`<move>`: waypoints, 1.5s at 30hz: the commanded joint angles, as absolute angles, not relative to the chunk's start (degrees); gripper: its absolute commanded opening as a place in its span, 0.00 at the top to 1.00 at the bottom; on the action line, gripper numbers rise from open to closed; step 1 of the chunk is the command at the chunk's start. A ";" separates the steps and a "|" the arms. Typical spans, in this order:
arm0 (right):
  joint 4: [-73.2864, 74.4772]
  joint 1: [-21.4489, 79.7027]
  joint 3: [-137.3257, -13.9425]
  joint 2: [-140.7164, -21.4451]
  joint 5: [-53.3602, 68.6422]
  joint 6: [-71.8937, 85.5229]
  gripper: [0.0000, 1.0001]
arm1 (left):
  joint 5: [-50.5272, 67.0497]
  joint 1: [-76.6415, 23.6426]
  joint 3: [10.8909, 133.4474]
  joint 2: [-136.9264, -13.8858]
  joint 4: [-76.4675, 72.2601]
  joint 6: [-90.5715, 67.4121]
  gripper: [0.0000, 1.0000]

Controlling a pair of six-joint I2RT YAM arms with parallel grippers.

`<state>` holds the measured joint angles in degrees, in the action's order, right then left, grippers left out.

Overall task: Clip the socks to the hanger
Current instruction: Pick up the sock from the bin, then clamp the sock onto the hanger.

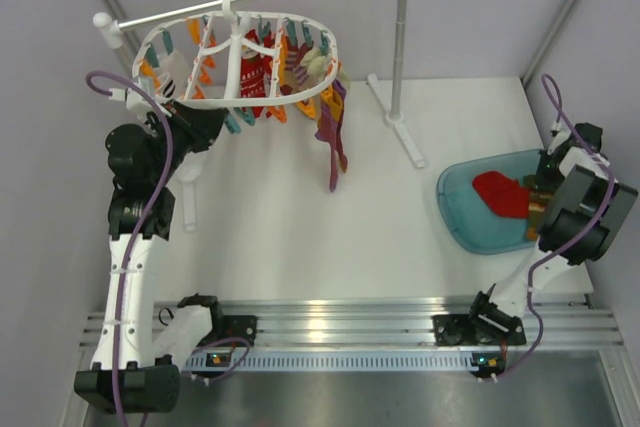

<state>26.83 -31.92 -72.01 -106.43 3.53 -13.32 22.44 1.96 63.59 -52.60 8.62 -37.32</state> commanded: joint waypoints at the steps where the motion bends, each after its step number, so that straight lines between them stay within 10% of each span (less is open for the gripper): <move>1: 29.88 -32.52 -71.81 -98.91 10.35 -13.53 1.00 | 21.00 2.37 63.99 -51.50 6.50 -36.65 1.00; 30: 52.92 -29.45 -80.94 -68.74 63.97 -30.16 1.00 | 22.50 2.37 63.54 -51.24 5.45 -38.67 1.00; 45: 24.18 14.01 -76.12 -59.94 45.39 2.37 1.00 | 23.12 2.37 63.98 -51.06 5.10 -39.29 1.00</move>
<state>32.03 5.54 -77.41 -59.66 54.06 -4.71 23.09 2.00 63.42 -51.88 8.49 -38.44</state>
